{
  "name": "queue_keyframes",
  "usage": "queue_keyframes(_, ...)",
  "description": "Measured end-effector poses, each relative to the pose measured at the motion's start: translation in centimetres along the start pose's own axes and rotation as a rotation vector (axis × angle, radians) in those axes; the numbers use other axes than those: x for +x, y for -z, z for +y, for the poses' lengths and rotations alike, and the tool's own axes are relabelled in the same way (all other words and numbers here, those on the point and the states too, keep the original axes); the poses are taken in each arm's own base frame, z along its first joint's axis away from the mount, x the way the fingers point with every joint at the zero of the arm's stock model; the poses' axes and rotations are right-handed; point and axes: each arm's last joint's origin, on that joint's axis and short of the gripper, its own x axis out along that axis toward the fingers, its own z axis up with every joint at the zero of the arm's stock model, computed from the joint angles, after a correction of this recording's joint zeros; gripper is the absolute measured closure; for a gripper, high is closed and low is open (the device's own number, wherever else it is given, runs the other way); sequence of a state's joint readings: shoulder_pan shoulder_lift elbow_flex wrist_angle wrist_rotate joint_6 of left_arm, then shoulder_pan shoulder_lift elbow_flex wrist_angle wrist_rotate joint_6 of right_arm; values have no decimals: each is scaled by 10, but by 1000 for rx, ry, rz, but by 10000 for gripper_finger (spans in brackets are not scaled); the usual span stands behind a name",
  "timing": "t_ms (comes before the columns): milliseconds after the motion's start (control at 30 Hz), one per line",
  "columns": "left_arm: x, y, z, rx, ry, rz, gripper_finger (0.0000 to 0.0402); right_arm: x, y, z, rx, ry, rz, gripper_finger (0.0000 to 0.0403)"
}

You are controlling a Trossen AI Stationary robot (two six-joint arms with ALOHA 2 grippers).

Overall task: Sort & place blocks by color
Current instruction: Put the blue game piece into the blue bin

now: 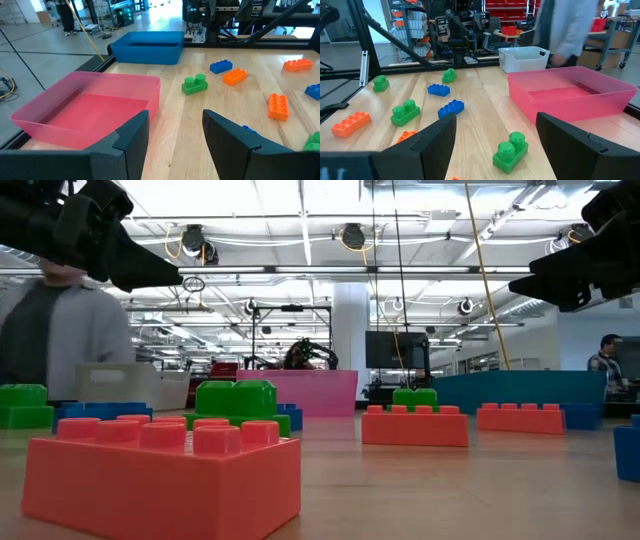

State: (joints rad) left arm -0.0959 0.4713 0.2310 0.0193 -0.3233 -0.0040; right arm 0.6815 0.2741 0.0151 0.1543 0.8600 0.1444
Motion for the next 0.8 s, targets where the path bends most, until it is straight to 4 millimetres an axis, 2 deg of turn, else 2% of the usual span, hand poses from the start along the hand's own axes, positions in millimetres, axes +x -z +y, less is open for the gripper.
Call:
queue_keyframes(333, 0, -2, 0, -12, 0, -18, 215, -1, -12, 1, 107, -13, -91, 135)
queue_keyframes(600, 0, -9, 0, -114, 4, -92, 215, -1, -15, 1, 148, -16, -115, 135)
queue_keyframes(800, -1, -14, 0, -161, 8, -135, 215, -1, -15, 1, 372, -30, -112, 135)
